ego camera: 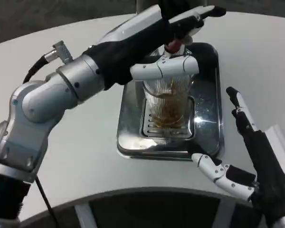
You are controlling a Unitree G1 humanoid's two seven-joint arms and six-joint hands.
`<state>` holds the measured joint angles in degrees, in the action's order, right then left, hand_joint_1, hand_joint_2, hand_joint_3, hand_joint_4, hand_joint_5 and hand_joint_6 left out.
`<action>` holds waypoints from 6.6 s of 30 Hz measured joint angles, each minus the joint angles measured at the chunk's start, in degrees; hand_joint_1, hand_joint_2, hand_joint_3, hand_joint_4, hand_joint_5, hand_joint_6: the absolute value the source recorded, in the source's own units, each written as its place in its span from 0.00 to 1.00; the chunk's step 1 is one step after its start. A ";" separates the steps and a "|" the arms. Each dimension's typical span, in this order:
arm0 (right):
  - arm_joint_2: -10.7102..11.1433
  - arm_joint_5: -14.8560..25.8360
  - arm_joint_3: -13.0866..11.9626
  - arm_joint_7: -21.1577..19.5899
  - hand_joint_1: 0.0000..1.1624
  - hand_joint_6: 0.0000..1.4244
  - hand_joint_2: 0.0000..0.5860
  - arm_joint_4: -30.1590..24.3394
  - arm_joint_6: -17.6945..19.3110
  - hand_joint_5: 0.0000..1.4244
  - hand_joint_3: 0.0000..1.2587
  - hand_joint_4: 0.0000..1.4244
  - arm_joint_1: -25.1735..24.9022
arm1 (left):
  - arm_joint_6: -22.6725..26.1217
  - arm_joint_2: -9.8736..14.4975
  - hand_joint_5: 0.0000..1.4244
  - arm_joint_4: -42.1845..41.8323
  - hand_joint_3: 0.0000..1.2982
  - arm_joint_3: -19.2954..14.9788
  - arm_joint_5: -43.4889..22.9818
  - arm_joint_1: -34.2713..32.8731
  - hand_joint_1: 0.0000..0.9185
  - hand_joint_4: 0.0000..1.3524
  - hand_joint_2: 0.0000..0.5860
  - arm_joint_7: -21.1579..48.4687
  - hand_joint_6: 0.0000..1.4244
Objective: Grasp the cup under the faucet to collect the drink, then remove the cup.
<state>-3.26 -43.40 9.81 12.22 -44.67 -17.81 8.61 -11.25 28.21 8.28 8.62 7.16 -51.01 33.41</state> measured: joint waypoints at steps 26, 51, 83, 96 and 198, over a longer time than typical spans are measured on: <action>-0.04 2.20 4.82 -14.62 0.70 0.10 0.40 18.03 -5.68 0.09 0.00 0.04 -15.27 | 0.30 1.79 0.04 -1.28 0.07 -1.28 -1.63 0.58 0.00 0.00 0.17 1.65 0.14; -0.39 13.74 1.52 -20.34 0.68 0.09 0.39 33.20 -1.42 0.10 0.01 0.06 -27.36 | -2.03 2.34 0.04 1.88 0.08 -1.30 -2.96 -1.38 0.00 0.00 0.18 2.41 0.14; -1.61 17.72 1.31 -24.18 0.67 0.09 0.40 42.75 1.25 0.10 0.01 0.06 -34.43 | -2.95 3.35 0.05 2.46 0.08 -1.72 -4.23 -1.97 0.00 0.00 0.18 3.28 0.13; -2.21 17.90 1.76 -25.98 0.66 0.09 0.40 45.00 1.54 0.10 0.01 0.06 -35.85 | -2.95 3.45 0.05 2.42 0.08 -1.77 -4.25 -1.97 0.00 0.00 0.18 3.39 0.13; -0.69 13.95 -0.38 -34.96 0.71 0.81 0.42 36.88 5.70 0.61 0.47 0.50 -27.97 | -0.76 7.91 0.12 -19.24 0.12 -21.29 -14.29 18.46 0.00 0.07 0.16 1.91 0.20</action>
<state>-3.95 -29.45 9.43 -22.74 -7.79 -12.11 -19.36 -12.01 36.12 -10.97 -12.67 -7.13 -32.55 35.31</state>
